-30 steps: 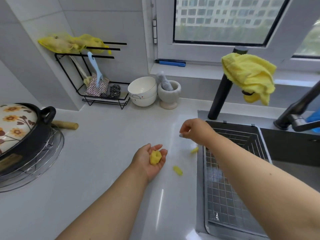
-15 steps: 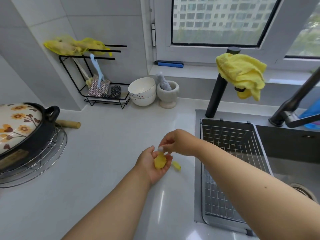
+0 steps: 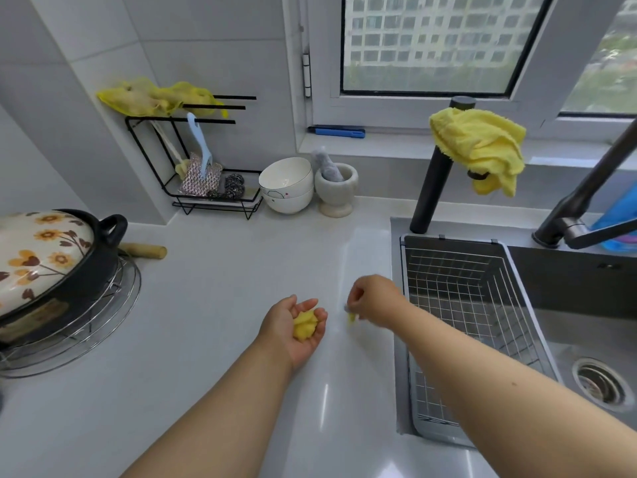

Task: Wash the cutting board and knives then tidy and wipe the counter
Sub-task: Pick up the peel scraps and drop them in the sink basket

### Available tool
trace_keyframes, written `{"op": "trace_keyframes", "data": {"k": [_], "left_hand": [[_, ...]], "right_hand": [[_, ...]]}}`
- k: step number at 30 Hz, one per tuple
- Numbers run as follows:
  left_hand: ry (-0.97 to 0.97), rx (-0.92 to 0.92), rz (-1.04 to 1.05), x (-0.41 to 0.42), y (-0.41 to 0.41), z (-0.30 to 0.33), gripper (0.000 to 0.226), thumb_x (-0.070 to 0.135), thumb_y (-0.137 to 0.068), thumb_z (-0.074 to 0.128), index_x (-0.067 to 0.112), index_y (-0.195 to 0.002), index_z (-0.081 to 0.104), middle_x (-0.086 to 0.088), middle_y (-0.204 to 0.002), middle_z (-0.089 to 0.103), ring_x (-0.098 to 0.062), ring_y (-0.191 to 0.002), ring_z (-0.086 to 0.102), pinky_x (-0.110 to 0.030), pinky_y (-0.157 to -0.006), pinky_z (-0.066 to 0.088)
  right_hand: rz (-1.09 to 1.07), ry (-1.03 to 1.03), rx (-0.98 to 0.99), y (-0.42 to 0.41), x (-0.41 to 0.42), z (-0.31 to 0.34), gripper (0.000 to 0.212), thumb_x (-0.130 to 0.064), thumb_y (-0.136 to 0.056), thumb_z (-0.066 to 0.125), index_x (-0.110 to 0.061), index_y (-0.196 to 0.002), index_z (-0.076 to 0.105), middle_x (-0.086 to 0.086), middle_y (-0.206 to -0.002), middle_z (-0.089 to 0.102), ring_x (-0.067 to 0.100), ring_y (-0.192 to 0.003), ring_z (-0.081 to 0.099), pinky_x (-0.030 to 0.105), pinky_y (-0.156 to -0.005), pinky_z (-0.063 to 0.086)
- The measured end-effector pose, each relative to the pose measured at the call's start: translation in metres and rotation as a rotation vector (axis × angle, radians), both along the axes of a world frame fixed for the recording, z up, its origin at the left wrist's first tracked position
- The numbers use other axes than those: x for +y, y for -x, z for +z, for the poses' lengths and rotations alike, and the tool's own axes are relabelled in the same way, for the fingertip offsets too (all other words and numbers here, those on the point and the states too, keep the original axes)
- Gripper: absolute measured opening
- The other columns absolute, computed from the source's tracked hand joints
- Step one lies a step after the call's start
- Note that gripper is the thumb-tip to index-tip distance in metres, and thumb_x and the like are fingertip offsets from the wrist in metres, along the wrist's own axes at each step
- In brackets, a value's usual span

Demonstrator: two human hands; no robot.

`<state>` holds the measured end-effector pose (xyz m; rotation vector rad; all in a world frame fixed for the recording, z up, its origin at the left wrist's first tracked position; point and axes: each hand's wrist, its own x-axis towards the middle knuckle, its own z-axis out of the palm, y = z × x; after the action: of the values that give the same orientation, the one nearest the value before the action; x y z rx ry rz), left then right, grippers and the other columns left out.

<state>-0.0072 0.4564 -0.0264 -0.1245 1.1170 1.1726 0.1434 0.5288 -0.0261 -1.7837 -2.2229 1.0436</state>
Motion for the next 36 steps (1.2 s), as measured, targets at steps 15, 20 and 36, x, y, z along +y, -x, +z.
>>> {"op": "trace_keyframes", "data": {"k": [15,20,36], "left_hand": [[-0.045,-0.063,-0.231,0.023,-0.063,0.007,0.034,0.027,-0.101,0.040,0.002,-0.103,0.062,-0.016,-0.083,0.069,-0.022,-0.073,0.066,-0.028,-0.058,0.058],[0.032,0.005,-0.175,0.012,-0.059,-0.002,0.031,0.023,-0.100,0.041,0.000,-0.095,0.061,-0.013,-0.061,0.066,-0.021,-0.066,0.059,-0.026,-0.057,0.054],[0.073,0.029,0.136,-0.014,0.025,-0.011,0.046,0.032,-0.101,0.035,-0.005,-0.092,0.059,-0.018,-0.077,0.057,-0.024,-0.065,0.056,-0.026,-0.049,0.054]], "right_hand": [[-0.160,0.010,0.194,-0.042,-0.018,0.033,0.022,-0.039,-0.091,0.061,-0.018,-0.093,0.069,-0.003,-0.087,0.069,0.015,-0.087,0.065,0.032,-0.080,0.054],[-0.163,-0.004,0.146,-0.041,-0.012,0.010,0.025,-0.037,-0.091,0.060,-0.017,-0.105,0.066,-0.001,-0.100,0.068,0.015,-0.092,0.063,0.031,-0.080,0.054],[0.218,-0.143,-0.038,0.062,0.015,-0.038,0.015,-0.012,-0.088,0.058,-0.008,-0.099,0.069,0.009,-0.108,0.062,0.027,-0.103,0.058,0.029,-0.079,0.046]]}}
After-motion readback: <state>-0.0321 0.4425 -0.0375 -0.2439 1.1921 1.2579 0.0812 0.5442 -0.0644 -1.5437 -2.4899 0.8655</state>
